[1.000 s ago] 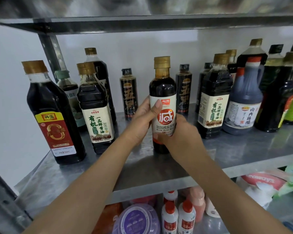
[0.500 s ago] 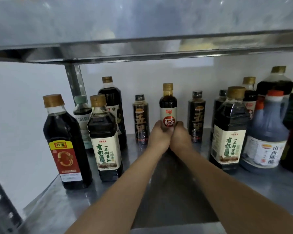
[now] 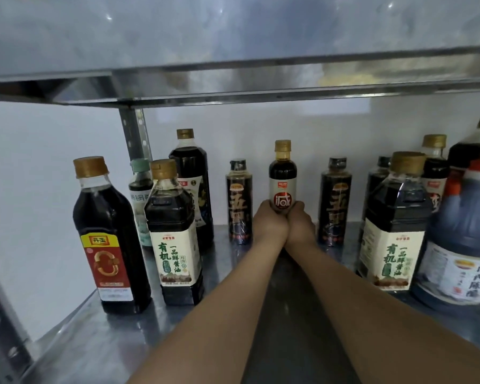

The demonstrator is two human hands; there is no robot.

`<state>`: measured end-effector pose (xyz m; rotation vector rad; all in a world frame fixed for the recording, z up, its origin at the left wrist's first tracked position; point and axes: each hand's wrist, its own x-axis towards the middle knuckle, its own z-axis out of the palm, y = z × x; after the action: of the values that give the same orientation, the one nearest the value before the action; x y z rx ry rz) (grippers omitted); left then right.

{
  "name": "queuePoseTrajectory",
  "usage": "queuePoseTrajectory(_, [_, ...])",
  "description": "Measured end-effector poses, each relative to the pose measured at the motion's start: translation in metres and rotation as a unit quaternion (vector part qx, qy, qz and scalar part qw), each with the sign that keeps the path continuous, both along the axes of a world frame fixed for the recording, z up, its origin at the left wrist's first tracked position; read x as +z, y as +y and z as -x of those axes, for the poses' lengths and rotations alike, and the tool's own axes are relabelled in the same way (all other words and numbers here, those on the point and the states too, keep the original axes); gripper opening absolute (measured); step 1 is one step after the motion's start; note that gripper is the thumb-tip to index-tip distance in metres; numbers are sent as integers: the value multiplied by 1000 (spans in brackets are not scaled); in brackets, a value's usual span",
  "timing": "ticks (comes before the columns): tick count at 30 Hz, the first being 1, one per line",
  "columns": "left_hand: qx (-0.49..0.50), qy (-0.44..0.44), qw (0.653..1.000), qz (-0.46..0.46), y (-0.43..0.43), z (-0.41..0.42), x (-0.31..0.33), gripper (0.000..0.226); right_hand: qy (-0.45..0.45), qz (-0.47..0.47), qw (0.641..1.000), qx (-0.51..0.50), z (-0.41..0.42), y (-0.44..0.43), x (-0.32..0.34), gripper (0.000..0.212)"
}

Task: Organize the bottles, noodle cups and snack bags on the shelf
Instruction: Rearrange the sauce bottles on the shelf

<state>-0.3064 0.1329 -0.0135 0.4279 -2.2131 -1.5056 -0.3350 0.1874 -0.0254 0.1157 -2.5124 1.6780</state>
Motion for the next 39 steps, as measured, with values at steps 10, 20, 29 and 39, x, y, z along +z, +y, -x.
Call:
queuePoseTrajectory(10, [-28, 87, 991, -98, 5, -63, 26, 44, 1, 76, 995, 69, -45, 3, 16, 58])
queuePoseTrajectory(20, [-162, 152, 955, -196, 65, -129, -3, 45, 220, 158, 961, 54, -171, 142, -12, 46])
queuePoseTrajectory(29, [-212, 100, 964, -123, 113, -116, -1, 62, 215, 146, 965, -21, -162, 188, -33, 44])
queuePoseTrajectory(39, [-182, 146, 972, -18, 109, -111, -3, 53, 158, 146, 973, 85, -128, 196, -20, 30])
